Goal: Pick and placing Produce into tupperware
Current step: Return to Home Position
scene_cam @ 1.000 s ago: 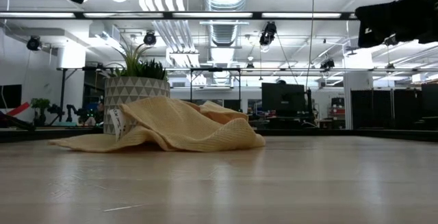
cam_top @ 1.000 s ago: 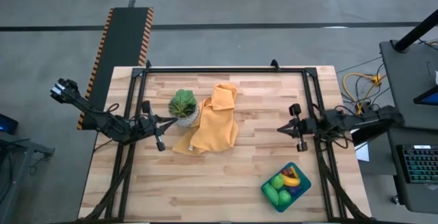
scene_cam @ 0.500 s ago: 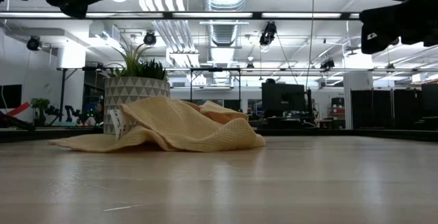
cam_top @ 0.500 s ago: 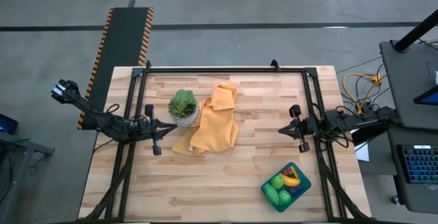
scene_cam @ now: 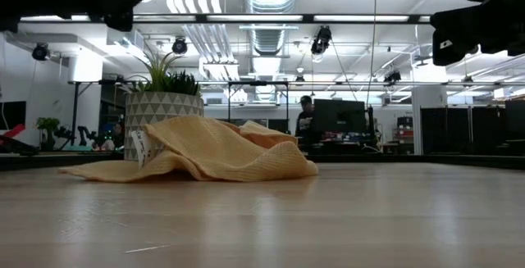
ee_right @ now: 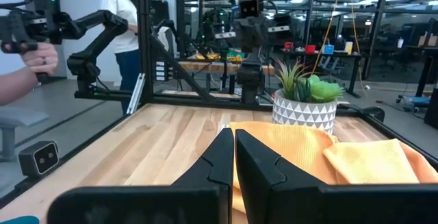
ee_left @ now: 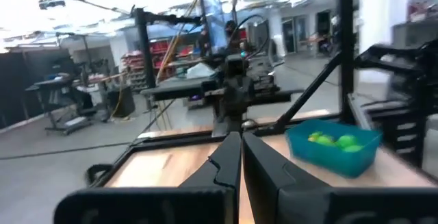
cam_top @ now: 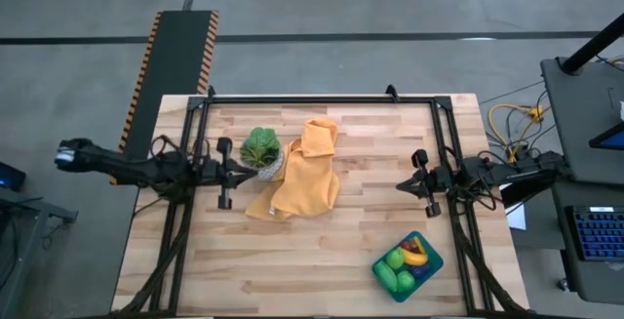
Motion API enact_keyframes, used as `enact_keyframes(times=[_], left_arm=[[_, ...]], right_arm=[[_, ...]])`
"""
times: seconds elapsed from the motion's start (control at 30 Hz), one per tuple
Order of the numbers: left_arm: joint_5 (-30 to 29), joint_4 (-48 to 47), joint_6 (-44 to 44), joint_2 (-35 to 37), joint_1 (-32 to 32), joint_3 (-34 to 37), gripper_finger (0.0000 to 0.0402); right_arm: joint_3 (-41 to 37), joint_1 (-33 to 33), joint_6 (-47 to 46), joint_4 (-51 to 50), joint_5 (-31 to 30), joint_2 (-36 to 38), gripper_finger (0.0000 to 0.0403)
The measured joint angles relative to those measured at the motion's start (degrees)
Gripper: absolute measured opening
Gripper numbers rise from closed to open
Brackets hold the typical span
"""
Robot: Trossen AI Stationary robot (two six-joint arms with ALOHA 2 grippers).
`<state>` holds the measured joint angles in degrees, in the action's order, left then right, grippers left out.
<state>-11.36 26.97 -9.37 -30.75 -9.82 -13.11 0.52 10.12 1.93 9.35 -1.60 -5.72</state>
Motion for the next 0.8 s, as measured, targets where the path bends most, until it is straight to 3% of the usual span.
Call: enact_keyframes(times=[0.13, 0.37, 0.57, 0.8], left_arm=[[-0.12, -6.98, -0.28, 3.04, 4.03, 0.30, 0.0000], [-0.81, -16.20, 0.55, 13.64, 4.20, 3.89, 0.0000], [6.29, -21.44, 1.58, 23.99, 4.18, 6.39, 0.0000], [6.28, -31.00, 4.41, 29.41, 4.23, 6.97, 0.0000]], right_arm=[[-0.01, 0.00, 0.00, -0.05, 0.01, 0.00, 0.0009], [0.01, 0.01, -2.11, -1.53, 0.02, -0.01, 0.0009], [0.01, 0.00, -0.31, -1.39, 0.00, 0.00, 0.0009], [0.03, -0.01, 2.65, 0.27, -0.06, 0.00, 0.0009]])
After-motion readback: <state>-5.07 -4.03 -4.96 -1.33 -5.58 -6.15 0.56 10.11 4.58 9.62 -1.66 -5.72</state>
